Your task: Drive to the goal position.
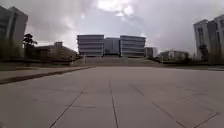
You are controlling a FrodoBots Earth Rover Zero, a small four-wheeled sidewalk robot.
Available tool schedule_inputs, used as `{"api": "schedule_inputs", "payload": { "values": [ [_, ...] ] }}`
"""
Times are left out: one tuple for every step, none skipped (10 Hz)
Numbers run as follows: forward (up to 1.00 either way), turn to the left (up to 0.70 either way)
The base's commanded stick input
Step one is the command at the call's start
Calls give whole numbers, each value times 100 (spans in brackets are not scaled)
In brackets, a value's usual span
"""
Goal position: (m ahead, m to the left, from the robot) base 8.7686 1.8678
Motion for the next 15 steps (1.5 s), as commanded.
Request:
{"api": "schedule_inputs", "payload": {
  "values": [
    [100, 0],
    [100, 0],
    [100, 0],
    [100, 0],
    [100, 0],
    [100, 0],
    [100, 0],
    [100, 0],
    [100, 0],
    [100, 0],
    [100, 0],
    [100, 0],
    [100, 0],
    [100, 0],
    [100, 0]
  ]
}}
